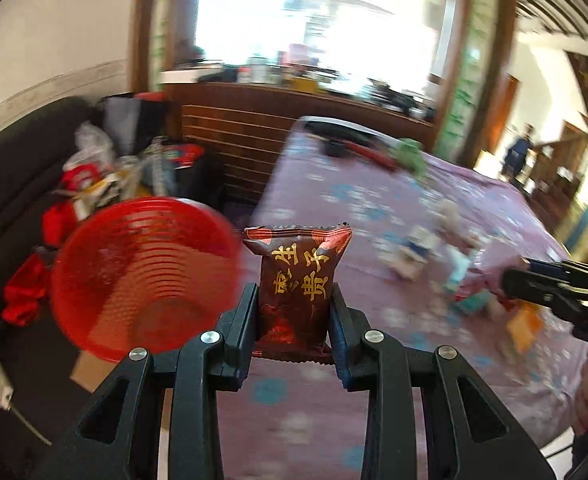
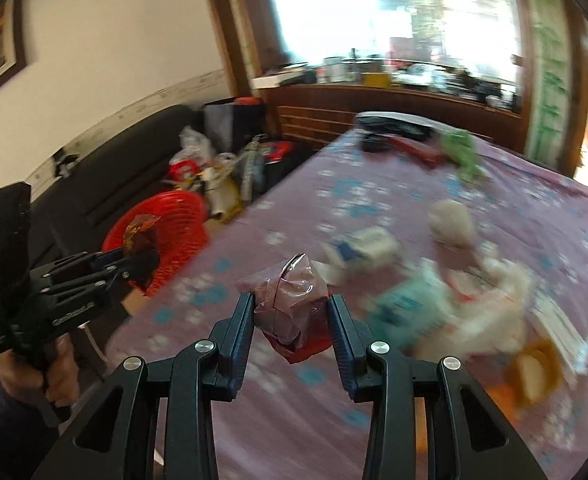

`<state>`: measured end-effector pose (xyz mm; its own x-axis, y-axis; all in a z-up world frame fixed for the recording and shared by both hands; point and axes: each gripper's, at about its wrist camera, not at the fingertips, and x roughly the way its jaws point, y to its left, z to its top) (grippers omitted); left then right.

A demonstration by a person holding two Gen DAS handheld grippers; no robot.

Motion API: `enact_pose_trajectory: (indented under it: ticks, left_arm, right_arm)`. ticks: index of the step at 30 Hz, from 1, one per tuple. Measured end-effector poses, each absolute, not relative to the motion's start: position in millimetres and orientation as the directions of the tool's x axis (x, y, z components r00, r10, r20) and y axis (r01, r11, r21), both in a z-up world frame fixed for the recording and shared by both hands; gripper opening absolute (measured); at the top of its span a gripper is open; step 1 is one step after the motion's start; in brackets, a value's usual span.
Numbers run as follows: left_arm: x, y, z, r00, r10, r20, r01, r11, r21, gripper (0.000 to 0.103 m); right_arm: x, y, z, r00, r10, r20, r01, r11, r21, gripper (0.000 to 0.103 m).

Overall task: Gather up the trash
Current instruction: 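Carry the wrapper and bag to the red basket and release both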

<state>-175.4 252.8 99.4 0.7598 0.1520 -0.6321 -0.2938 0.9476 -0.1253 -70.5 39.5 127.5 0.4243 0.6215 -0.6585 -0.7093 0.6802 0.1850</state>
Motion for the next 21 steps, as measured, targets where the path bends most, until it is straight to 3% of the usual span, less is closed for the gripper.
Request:
enact_pose_trajectory:
  ticks: [6, 15, 18, 21]
  left_arm:
    - [-184.3, 331.5, 85.6, 0.709, 0.240, -0.664, -0.424, 0.896, -0.129, 0.031]
    - [-185.7, 389.9, 62.8, 0.681, 0.250, -0.688, -0.483, 0.859, -0.167, 0.033]
    - [-186.8, 395.0, 63.1, 0.690, 0.257, -0.677, -0.490, 0.854, -0.175, 0.053]
    - [-192.1, 393.5, 67.7, 0.705, 0.262, -0.659, -0.486, 0.855, -0.181, 0.057]
  right_arm:
    - [-65.9, 135.0, 132.6, 0.341, 0.661, -0.669, -0.771, 0.604, 0.204, 0.041]
    - [-51.7, 241.7, 110.9, 0.252, 0.666, -0.702, -0.794, 0.557, 0.244, 0.043]
    - [-44.0, 256.8, 105.0, 0.237, 0.665, -0.708, -0.783, 0.562, 0.265, 0.048]
    - [-38.5, 251.3, 105.4, 0.246, 0.671, -0.699, -0.766, 0.577, 0.285, 0.049]
